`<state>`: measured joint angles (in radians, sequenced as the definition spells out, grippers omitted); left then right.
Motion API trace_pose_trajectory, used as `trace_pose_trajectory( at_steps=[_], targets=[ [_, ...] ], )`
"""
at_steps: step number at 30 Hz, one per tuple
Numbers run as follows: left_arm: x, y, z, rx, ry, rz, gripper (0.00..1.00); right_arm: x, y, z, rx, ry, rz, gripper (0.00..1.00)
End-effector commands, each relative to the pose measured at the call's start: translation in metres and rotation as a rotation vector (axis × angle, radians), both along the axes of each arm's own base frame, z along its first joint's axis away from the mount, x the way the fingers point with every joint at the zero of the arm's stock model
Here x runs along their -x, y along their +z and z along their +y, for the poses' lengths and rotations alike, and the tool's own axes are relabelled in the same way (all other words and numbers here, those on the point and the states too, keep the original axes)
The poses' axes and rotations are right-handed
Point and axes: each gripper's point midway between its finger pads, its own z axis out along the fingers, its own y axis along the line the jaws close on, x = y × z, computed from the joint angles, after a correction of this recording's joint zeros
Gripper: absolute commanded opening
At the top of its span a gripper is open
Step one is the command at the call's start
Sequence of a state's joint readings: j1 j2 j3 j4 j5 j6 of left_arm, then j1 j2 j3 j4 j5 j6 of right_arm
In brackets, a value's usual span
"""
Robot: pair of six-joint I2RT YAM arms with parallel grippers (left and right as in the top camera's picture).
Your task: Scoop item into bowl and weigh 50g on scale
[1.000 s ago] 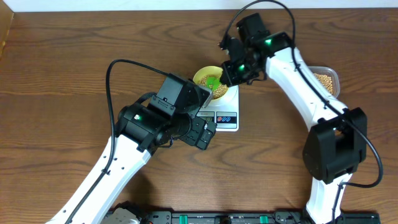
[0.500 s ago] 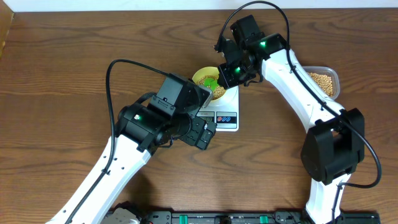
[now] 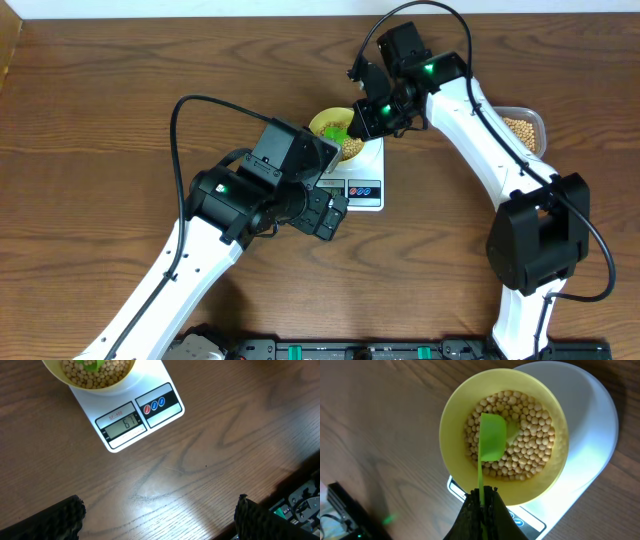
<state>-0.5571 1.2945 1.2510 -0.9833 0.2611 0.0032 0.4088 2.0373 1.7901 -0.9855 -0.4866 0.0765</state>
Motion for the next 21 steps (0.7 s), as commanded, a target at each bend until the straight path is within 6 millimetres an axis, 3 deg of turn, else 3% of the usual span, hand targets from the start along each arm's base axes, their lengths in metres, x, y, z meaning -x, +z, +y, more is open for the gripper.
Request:
trace_pose_trajectory(
  at_steps=[1, 11, 21],
  targets=[
    [0.000, 0.000, 0.000, 0.007, 0.001, 0.004, 0.98, 0.005, 0.013, 0.004, -0.061, -0.007, 0.023, 0.01],
    [0.000, 0.000, 0.000, 0.007, 0.001, 0.004, 0.98, 0.006, 0.018, 0.004, -0.112, -0.032, 0.065, 0.01],
    [0.000, 0.000, 0.000, 0.007, 0.001, 0.004, 0.98, -0.011, 0.027, -0.023, -0.200, -0.130, 0.118, 0.01]
  ],
)
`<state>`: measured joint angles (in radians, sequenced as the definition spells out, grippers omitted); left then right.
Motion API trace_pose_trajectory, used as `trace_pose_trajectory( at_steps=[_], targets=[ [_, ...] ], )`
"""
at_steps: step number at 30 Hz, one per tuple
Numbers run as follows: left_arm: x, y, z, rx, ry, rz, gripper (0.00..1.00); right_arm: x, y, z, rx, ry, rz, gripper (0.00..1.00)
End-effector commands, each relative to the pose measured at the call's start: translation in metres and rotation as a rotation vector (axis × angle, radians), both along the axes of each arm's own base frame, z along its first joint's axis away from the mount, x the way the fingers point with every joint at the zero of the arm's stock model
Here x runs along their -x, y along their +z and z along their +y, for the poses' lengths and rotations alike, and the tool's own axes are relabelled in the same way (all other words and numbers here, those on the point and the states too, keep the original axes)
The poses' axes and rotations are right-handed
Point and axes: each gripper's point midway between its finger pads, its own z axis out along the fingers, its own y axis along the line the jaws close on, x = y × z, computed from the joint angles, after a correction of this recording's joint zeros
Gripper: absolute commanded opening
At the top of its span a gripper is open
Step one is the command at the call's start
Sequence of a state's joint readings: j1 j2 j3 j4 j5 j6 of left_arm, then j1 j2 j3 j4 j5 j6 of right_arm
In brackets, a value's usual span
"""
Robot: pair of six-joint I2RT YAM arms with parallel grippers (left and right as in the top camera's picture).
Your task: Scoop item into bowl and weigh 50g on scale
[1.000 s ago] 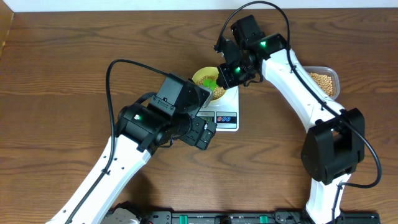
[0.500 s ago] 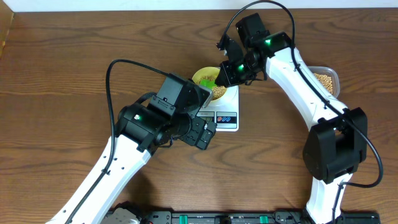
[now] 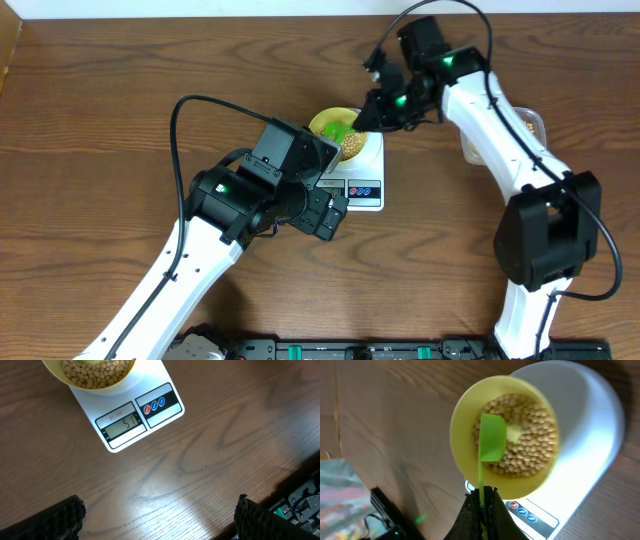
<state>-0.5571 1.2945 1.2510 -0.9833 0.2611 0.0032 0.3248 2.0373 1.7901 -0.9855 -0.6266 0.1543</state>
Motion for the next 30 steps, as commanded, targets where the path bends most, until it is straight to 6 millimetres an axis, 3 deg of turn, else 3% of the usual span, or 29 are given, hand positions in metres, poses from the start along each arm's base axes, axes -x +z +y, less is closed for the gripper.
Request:
trace_pose_trajectory(
  at_steps=[1, 11, 16, 20, 23, 30],
  targets=[
    [0.000, 0.000, 0.000, 0.007, 0.001, 0.004, 0.98, -0.002, 0.017, -0.009, -0.088, -0.041, 0.032, 0.01],
    [0.000, 0.000, 0.000, 0.007, 0.001, 0.004, 0.98, -0.008, 0.056, -0.023, -0.354, -0.055, 0.095, 0.01],
    [0.000, 0.000, 0.000, 0.007, 0.001, 0.004, 0.98, -0.016, 0.073, -0.042, -0.367, -0.090, 0.046, 0.01],
    [0.000, 0.000, 0.000, 0.007, 0.001, 0.004, 0.98, -0.023, 0.090, -0.070, -0.338, -0.154, -0.020, 0.01],
    [0.000, 0.000, 0.000, 0.007, 0.001, 0.004, 0.98, -0.024, 0.099, -0.103, -0.288, -0.237, -0.043, 0.01],
    [0.000, 0.000, 0.000, 0.007, 0.001, 0.004, 0.98, 0.002, 0.101, -0.166, -0.165, -0.363, -0.004, 0.01]
  ],
)
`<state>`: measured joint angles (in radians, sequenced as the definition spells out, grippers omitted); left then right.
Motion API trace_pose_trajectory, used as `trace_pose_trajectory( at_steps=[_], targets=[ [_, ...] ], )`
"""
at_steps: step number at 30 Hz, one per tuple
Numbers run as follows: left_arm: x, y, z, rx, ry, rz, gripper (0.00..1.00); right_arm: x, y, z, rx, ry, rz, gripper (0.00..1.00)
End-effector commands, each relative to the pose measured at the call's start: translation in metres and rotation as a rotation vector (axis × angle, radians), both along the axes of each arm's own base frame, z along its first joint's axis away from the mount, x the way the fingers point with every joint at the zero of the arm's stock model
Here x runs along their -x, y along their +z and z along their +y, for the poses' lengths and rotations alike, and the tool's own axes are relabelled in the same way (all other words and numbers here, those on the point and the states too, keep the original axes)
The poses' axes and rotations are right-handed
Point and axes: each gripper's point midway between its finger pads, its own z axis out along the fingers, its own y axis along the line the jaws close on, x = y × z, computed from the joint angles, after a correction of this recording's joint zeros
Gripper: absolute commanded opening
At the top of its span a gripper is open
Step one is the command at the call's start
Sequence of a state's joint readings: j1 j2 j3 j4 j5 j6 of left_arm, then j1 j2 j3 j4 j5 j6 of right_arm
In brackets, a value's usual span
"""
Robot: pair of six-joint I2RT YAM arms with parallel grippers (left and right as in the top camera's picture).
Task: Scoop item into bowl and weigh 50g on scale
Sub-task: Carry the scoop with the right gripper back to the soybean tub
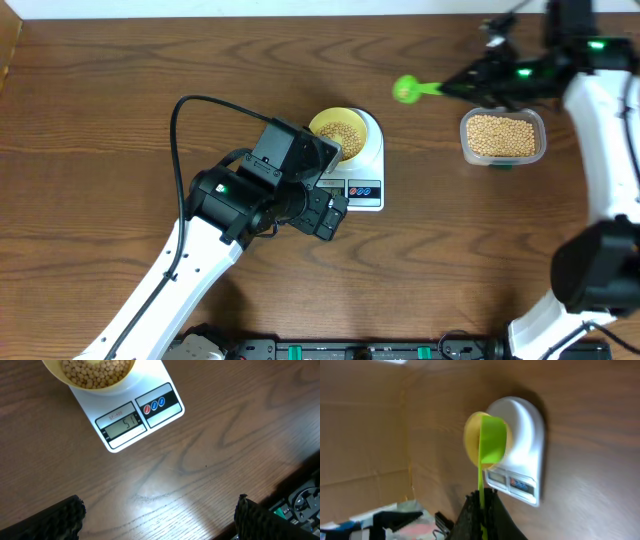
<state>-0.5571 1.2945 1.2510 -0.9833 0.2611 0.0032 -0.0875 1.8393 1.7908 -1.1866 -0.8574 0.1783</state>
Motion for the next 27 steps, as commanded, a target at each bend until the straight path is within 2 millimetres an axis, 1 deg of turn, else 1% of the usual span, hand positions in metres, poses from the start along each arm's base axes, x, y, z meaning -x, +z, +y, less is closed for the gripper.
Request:
trace_pose_trajectory(
  at_steps=[1, 4, 9, 16, 18, 22, 24, 27],
  targets=[
    [0.000, 0.000, 0.000, 0.007, 0.001, 0.004, 0.98, 0.010, 0.007, -0.024, 0.073, -0.023, -0.023, 0.01],
    [0.000, 0.000, 0.000, 0.007, 0.001, 0.004, 0.98, 0.022, 0.005, -0.040, 0.104, -0.039, 0.007, 0.01],
    [0.000, 0.000, 0.000, 0.007, 0.001, 0.004, 0.98, 0.035, 0.001, -0.065, 0.113, -0.064, 0.047, 0.01],
    [0.000, 0.000, 0.000, 0.007, 0.001, 0.004, 0.98, 0.039, -0.002, -0.110, 0.133, -0.159, 0.056, 0.01],
    [0.000, 0.000, 0.000, 0.007, 0.001, 0.004, 0.98, 0.041, -0.009, -0.124, 0.190, -0.185, 0.075, 0.01],
    [0.000, 0.000, 0.000, 0.007, 0.001, 0.004, 0.98, 0.046, -0.028, -0.147, 0.393, -0.195, 0.120, 0.01],
    [0.000, 0.000, 0.000, 0.007, 0.001, 0.004, 0.98, 0.046, -0.035, -0.155, 0.506, -0.188, 0.132, 0.01],
    [0.000, 0.000, 0.000, 0.007, 0.001, 0.004, 0.98, 0.042, -0.040, -0.157, 0.619, -0.169, 0.122, 0.01]
  ],
)
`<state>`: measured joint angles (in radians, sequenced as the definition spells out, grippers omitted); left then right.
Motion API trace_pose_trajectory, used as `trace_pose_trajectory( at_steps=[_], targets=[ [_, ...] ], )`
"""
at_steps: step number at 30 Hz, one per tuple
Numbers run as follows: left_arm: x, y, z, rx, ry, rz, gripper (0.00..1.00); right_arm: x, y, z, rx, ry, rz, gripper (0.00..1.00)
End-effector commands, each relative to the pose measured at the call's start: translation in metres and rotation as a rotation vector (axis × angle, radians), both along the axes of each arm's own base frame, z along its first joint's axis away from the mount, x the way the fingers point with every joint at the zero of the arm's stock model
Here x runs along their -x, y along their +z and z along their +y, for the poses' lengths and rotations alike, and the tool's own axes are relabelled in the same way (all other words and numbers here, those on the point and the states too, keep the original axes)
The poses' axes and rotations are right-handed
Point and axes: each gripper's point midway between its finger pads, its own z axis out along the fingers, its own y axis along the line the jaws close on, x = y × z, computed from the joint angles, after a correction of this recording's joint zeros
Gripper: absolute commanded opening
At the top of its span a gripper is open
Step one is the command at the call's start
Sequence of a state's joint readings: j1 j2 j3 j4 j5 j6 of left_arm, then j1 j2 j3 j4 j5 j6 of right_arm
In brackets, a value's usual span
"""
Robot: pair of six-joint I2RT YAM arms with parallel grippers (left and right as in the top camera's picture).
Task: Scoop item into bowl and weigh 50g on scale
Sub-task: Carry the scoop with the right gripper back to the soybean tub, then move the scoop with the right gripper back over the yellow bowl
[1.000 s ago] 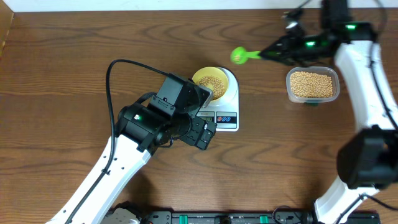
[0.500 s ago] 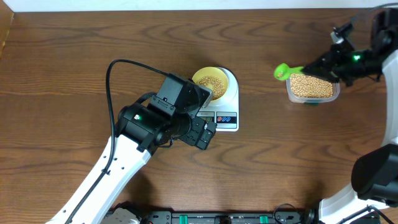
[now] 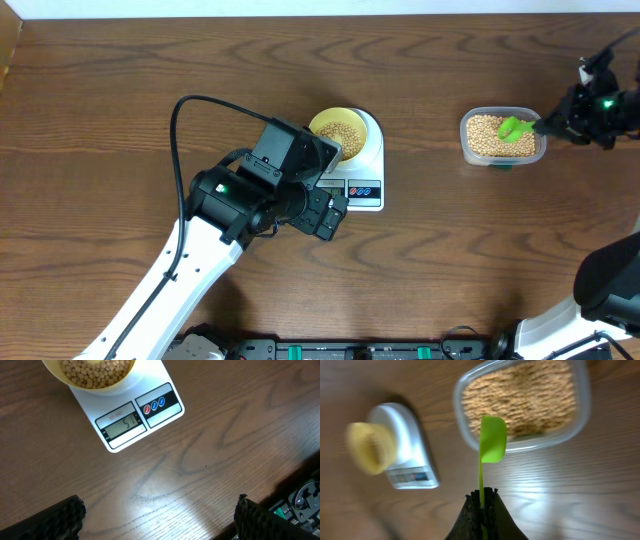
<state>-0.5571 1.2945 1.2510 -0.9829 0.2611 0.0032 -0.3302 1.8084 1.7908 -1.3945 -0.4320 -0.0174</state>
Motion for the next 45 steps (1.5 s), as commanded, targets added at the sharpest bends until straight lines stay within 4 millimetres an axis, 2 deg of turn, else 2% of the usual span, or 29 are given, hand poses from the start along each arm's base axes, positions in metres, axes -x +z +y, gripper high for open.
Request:
trace_pose_trajectory(
  at_steps=[1, 11, 16, 23, 26, 29, 32, 35, 39, 45],
  targets=[
    [0.000, 0.000, 0.000, 0.006, 0.001, 0.005, 0.98, -0.001, 0.001, -0.012, 0.225, 0.044, -0.001, 0.01],
    [0.000, 0.000, 0.000, 0.007, 0.001, 0.004, 0.98, -0.029, 0.006, 0.001, 0.571, 0.122, -0.055, 0.01],
    [0.000, 0.000, 0.000, 0.006, 0.001, 0.005, 0.98, -0.031, 0.011, 0.011, 0.700, 0.165, -0.058, 0.01],
    [0.000, 0.000, 0.000, 0.007, 0.001, 0.004, 0.98, -0.032, 0.024, 0.007, 0.914, 0.173, -0.056, 0.01],
    [0.000, 0.000, 0.000, 0.007, 0.001, 0.004, 0.98, -0.035, 0.027, 0.008, 0.929, 0.171, -0.070, 0.01],
    [0.000, 0.000, 0.000, 0.006, 0.001, 0.005, 0.98, -0.036, 0.022, 0.017, 0.874, 0.189, -0.078, 0.01],
    [0.000, 0.000, 0.000, 0.006, 0.001, 0.005, 0.98, -0.037, 0.012, 0.046, 0.707, 0.245, -0.106, 0.01],
    [0.000, 0.000, 0.000, 0.007, 0.001, 0.004, 0.98, -0.037, 0.007, 0.096, 0.427, 0.328, -0.158, 0.01],
    [0.000, 0.000, 0.000, 0.007, 0.001, 0.004, 0.98, -0.033, 0.020, 0.155, 0.121, 0.472, -0.250, 0.01],
    [0.000, 0.000, 0.000, 0.007, 0.001, 0.004, 0.98, -0.020, 0.038, 0.205, -0.090, 0.644, -0.337, 0.01]
  ],
)
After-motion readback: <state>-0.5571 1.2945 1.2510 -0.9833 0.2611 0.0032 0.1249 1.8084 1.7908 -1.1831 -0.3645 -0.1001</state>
